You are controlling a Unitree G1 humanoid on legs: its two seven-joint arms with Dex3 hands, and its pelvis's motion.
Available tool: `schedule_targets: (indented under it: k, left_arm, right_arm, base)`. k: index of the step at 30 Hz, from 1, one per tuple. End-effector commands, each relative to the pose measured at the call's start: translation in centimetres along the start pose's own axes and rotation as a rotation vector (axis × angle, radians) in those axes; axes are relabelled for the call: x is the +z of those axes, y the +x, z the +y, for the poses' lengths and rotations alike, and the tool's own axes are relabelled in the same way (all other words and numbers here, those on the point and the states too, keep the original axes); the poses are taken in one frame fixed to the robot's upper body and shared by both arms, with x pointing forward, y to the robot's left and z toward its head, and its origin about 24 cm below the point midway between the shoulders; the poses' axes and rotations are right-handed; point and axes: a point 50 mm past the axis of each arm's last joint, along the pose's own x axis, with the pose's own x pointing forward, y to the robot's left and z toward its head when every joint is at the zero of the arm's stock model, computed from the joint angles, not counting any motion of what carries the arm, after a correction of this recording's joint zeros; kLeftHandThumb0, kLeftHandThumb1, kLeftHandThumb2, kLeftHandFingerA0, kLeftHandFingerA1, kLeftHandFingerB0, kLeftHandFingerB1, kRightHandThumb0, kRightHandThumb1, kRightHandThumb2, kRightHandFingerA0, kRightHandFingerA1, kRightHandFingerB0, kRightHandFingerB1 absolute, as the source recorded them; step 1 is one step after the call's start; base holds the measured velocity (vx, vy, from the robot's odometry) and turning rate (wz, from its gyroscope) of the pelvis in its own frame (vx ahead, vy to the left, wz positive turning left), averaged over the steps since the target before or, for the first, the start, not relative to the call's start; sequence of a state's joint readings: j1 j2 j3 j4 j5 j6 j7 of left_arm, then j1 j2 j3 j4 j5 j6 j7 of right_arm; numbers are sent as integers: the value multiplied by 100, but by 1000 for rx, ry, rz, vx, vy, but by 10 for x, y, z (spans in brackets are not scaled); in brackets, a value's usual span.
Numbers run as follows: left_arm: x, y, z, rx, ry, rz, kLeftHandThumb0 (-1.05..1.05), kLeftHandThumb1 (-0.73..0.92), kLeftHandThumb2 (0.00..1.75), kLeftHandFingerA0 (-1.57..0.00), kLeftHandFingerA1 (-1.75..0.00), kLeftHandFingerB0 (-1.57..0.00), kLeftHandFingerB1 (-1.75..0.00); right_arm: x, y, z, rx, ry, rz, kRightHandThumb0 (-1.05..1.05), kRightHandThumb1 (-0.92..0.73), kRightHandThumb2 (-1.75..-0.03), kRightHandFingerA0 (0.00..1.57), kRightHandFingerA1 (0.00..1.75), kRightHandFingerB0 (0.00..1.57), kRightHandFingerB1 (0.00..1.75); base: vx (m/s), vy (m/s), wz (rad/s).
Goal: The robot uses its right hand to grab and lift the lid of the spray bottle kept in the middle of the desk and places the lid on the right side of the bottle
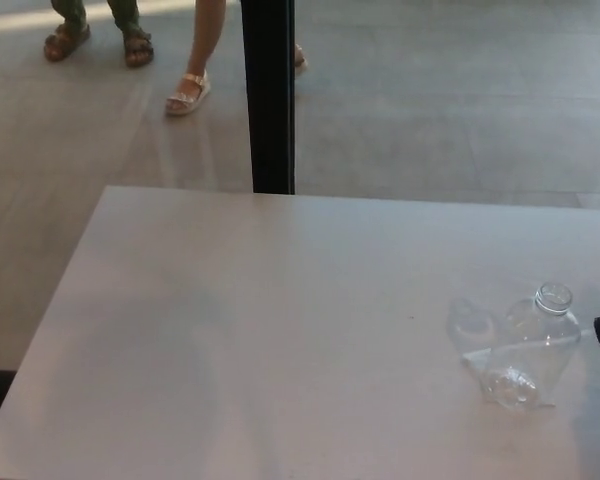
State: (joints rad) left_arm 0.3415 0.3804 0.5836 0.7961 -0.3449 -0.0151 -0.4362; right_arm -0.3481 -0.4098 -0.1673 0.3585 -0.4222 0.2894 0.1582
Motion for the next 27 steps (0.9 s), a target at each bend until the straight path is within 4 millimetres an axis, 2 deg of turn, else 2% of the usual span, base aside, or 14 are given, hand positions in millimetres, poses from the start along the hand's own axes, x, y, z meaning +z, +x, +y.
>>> schedule_targets:
  k: [1,3,4,6,9,11,12,14,15,18,19,21,22,27]
  left_arm:
    - [-3,0,1,2,-21,-3,-86,88,66,-54,-50,-36,-38]
    - [-4,0,1,-1,-23,-2,-86,88,66,-54,-50,-37,-38]
    - [-4,0,0,0,-24,-2,-86,70,110,-51,-61,-31,-51]
    - [-5,-1,0,-1,-23,2,-87,88,67,-54,-49,-37,-37]
    - [-6,0,1,4,-22,7,-89,87,66,-55,-49,-38,-37]
    - [-6,-2,1,-6,-28,0,-87,88,67,-53,-50,-36,-38]
    - [-6,-2,2,-4,-24,-2,-88,71,109,-50,-60,-33,-52]
    - [-6,-2,2,0,-35,1,-87,88,66,-55,-50,-37,-38]
    - [-6,-2,2,3,-34,3,-82,68,110,-50,-60,-28,-49]
    - [-6,-4,1,-10,-24,-1,-85,71,109,-49,-60,-32,-52]
    - [-6,-4,1,-14,-23,-3,-86,89,67,-53,-49,-35,-38]
    - [-6,-4,1,-18,-17,-6,-86,71,109,-48,-60,-31,-52]
    - [-6,-4,2,-10,-21,-2,-86,88,67,-55,-49,-36,-38]
    - [-6,-3,1,2,-21,1,-87,88,66,-55,-50,-38,-38]
  right_arm:
    - [-27,2,14,-134,129,110,-37,-72,-63,83,138,67,54]
    - [-30,4,15,-125,121,131,-38,-71,-63,86,138,63,51]
    - [-33,4,16,-110,127,147,-40,-70,-62,83,129,57,47]
    - [-39,6,16,-65,101,188,-55,-57,-91,47,70,31,51]
    - [-41,9,12,-18,-8,242,-57,-70,-61,28,57,28,32]
    - [-40,9,8,3,-75,261,-37,-43,-101,7,58,0,49]
    - [-40,9,6,14,-104,262,-71,-51,-88,2,49,7,35]
    - [-40,9,5,21,-142,272,-75,-52,-91,0,32,8,32]
    - [-40,8,3,18,-174,264,-79,-53,-91,0,27,9,28]
    - [-38,7,-2,30,-195,238,-97,-61,-94,0,13,12,6]
    - [-37,6,-4,29,-194,231,-91,-56,-96,0,19,5,11]
    - [-34,4,-10,30,-173,209,-100,-60,-99,0,16,5,0]
    - [-32,3,-15,29,-177,199,-103,-61,-101,0,18,0,0]
    - [-17,-9,-54,7,-166,136,-105,-79,-65,0,0,0,0]
  base:
    - [0,0,0]
    - [0,0,0]
    - [0,0,0]
    - [0,0,0]
    - [0,0,0]
    - [0,0,0]
    - [0,0,0]
    - [0,0,0]
    - [0,0,0]
    - [0,0,0]
    - [0,0,0]
    - [0,0,0]
    - [0,0,0]
    - [0,0,0]
